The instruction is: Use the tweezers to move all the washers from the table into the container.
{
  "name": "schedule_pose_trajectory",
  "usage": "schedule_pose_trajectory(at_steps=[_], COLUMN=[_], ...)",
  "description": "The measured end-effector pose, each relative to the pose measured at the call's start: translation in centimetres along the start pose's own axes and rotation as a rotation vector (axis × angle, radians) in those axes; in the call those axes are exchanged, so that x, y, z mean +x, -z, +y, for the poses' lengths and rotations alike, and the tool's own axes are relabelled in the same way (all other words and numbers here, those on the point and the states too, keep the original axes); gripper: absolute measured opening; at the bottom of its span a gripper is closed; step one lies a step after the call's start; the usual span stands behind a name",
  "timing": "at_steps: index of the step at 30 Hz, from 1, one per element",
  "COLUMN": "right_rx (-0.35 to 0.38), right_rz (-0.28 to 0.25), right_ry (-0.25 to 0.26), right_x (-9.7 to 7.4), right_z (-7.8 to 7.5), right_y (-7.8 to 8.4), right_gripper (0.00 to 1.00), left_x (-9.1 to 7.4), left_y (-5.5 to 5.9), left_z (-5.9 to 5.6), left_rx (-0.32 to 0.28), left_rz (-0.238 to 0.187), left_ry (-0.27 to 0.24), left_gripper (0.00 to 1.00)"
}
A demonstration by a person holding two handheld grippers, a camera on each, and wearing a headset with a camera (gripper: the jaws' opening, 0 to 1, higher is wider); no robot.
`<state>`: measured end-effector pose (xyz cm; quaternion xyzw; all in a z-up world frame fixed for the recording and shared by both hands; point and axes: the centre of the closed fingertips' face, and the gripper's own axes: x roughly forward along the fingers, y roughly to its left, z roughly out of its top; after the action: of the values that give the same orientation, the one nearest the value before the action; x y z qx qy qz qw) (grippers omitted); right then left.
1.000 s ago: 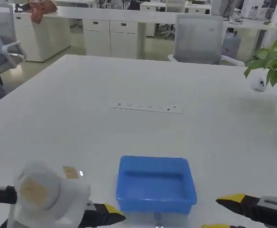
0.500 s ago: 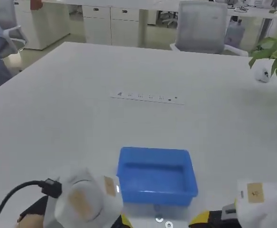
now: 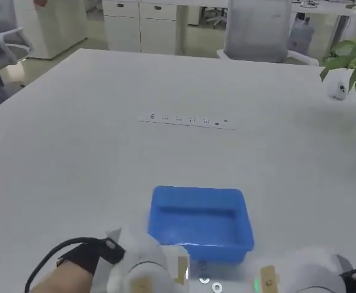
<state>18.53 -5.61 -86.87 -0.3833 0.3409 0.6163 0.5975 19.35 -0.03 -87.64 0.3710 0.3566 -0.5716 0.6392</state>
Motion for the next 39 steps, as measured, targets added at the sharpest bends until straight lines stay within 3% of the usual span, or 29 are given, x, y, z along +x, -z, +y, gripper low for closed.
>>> schedule_pose_trajectory(at_steps=[5,10,15,23,27,39], right_rx=[-0.002,0.005,0.029,0.094,0.103,0.137], right_rz=[0.017,0.013,-0.007,-0.08,-0.108,-0.187], right_ry=[0.004,0.009,0.005,0.006,-0.006,0.005], right_x=[0.4,0.5,0.3,-0.4,-0.5,-1.2], right_z=[-0.1,-0.3,-0.4,-0.5,-0.2,0.1], right_y=[0.2,0.2,0.3,0.0,-0.4,-1.0], right_gripper=[0.06,0.05,0.05,0.06,0.11,0.09], left_x=[0.4,0.4,-0.7,-2.5,-3.5,-5.5], left_y=[0.0,-0.1,-0.6,-1.8,-2.8,-6.8], left_z=[-0.3,-0.1,0.1,0.0,-0.2,-0.8], left_rx=[0.024,0.027,-0.016,-0.015,0.001,0.088], left_rz=[0.009,0.0,-0.055,-0.108,-0.133,-0.193], left_ry=[0.015,0.022,0.036,0.033,0.028,0.019], left_gripper=[0.0,0.0,0.0,0.0,0.0,0.0])
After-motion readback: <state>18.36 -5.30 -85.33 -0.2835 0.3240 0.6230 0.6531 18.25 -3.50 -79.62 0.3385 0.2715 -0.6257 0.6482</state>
